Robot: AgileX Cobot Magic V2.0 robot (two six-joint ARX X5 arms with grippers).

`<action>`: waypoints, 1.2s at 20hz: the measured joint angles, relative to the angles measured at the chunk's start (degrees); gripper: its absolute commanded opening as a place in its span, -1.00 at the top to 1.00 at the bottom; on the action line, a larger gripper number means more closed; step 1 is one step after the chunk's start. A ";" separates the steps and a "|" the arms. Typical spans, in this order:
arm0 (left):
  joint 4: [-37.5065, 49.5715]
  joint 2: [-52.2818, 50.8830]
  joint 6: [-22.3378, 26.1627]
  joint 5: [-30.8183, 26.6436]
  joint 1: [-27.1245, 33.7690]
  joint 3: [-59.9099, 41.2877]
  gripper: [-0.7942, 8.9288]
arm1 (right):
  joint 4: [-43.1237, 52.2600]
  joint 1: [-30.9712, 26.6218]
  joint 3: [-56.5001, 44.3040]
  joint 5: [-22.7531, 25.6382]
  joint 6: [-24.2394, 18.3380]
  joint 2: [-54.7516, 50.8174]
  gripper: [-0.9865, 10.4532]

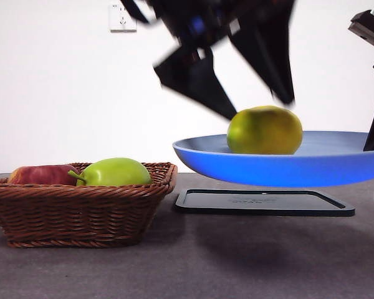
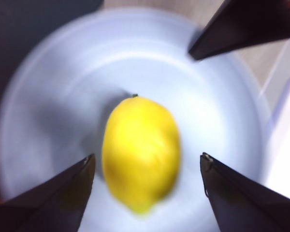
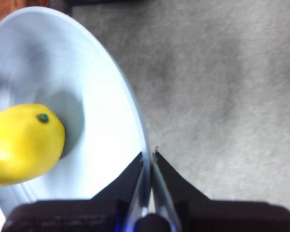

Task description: Take the lemon from the basket,put the lemon in the plate,hand out the plate

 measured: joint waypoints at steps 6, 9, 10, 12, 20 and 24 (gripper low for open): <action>-5.53 -12.98 -0.59 -2.60 0.07 0.00 0.06 | 4.33 -2.58 1.25 1.62 0.87 7.48 0.82; -9.60 -19.87 -1.07 -6.51 0.07 0.00 0.06 | 7.61 -4.39 7.28 1.60 0.90 14.64 0.82; -10.40 -21.81 -1.09 -7.34 0.07 0.00 0.06 | 7.93 -4.81 9.55 1.60 0.87 17.07 0.82; -11.67 -25.42 -1.36 -8.57 0.07 0.00 0.06 | 8.74 -5.25 14.78 1.62 0.85 23.23 0.82; -14.97 -29.79 -2.62 -10.56 0.07 0.00 0.06 | 13.64 -5.55 30.71 1.62 1.29 43.95 0.82; -15.02 -29.79 -2.62 -10.58 0.07 0.00 0.06 | 16.76 -5.88 30.80 1.29 3.34 47.25 0.80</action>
